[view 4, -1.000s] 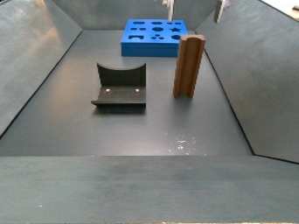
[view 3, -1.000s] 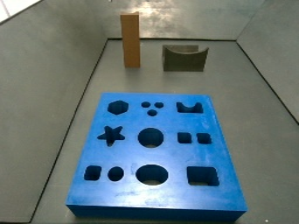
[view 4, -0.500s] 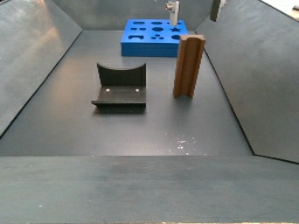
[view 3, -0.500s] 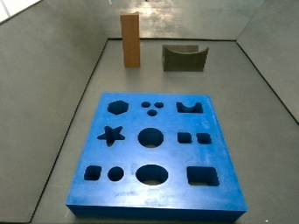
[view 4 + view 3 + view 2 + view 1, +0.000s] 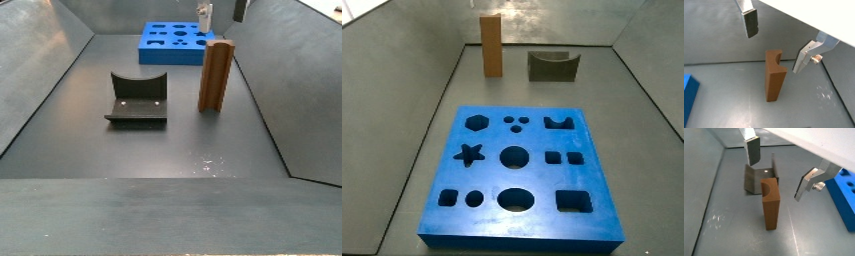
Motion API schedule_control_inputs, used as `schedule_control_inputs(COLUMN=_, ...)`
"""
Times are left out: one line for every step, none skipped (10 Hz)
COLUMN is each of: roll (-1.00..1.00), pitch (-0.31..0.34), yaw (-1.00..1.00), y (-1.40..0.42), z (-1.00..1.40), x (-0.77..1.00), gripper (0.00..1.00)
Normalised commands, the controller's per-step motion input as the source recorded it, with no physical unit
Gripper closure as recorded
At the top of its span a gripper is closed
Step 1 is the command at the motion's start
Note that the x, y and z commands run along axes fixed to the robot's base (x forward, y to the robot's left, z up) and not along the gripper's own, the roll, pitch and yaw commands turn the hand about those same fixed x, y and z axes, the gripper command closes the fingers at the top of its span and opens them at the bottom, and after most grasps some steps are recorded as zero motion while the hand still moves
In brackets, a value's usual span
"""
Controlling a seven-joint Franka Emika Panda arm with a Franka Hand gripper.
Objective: Pick up the arch object. Move up. Rotate the arch object. Move to above the board. Insert the arch object.
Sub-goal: Rotate the arch object.
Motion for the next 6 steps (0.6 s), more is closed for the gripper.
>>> schedule_control_inputs(roll=-0.01, pitch=0.006, yaw=1.0, y=-0.01, z=-0.03, x=0.04, gripper=0.0)
schedule_control_inputs(roll=-0.01, pitch=0.006, yaw=1.0, y=-0.01, z=-0.03, x=0.04, gripper=0.0)
schedule_control_inputs(roll=-0.01, pitch=0.006, yaw=1.0, y=-0.01, z=-0.03, x=0.04, gripper=0.0)
schedule_control_inputs(roll=-0.01, pitch=0.007, yaw=1.0, y=-0.01, z=-0.03, x=0.04, gripper=0.0)
schedule_control_inputs(roll=-0.01, pitch=0.007, yaw=1.0, y=-0.01, z=-0.03, x=0.04, gripper=0.0)
schedule_control_inputs(roll=-0.01, pitch=0.007, yaw=1.0, y=-0.01, z=-0.03, x=0.04, gripper=0.0)
